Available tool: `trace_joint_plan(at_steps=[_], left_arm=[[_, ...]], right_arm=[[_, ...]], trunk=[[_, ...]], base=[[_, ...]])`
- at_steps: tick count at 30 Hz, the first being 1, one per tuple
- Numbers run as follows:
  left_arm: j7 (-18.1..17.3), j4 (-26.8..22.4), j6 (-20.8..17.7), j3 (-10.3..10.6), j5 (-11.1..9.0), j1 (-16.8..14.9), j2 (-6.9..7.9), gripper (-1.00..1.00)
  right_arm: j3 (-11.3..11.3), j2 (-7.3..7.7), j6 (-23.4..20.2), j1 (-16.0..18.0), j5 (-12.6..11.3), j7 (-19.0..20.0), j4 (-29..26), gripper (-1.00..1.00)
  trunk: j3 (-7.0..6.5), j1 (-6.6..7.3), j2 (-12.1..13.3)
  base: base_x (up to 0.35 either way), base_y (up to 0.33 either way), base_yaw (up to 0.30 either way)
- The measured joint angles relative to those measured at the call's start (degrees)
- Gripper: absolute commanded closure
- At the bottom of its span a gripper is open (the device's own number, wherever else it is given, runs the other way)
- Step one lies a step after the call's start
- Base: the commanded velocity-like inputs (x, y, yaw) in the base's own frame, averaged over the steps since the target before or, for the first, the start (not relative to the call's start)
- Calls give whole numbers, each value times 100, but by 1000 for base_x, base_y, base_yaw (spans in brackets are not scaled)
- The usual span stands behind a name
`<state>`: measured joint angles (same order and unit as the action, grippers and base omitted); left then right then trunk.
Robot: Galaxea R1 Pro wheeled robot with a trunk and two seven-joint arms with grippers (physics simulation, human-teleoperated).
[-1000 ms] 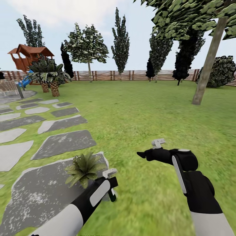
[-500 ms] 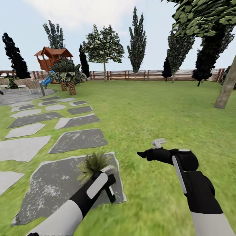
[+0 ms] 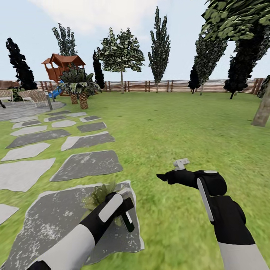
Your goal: Pick up the pesticide atomizer in the garden and spray insectifuge to fully cover both potted plants in the garden.
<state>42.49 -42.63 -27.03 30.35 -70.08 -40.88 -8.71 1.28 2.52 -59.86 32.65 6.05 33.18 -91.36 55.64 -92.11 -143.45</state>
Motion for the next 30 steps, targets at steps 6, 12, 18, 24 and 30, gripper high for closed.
trace_joint_plan(at_steps=[6,12,18,24,30], left_arm=[[-2,542,-241,-2,-447,-209,-1,100],[10,575,-244,3,-464,-222,-12,100],[96,569,-245,5,-473,-222,-18,100],[143,564,-243,-1,-501,-225,-29,100],[1034,505,-75,-6,-1154,-230,-56,100]], right_arm=[[2,4,-1,0,-2,2,5,-100],[49,-2,1,-7,7,9,-28,-100],[67,-9,2,-8,9,9,-31,-100],[69,-10,2,-8,5,9,-32,-100],[70,-8,2,-8,4,8,-32,-100]], trunk=[[0,-1,0],[-2,-3,0],[-20,-3,0],[-41,-3,0],[-59,-3,0]], base=[[278,-163,0],[45,-40,55],[3,-3,242],[0,0,271],[0,0,275]])
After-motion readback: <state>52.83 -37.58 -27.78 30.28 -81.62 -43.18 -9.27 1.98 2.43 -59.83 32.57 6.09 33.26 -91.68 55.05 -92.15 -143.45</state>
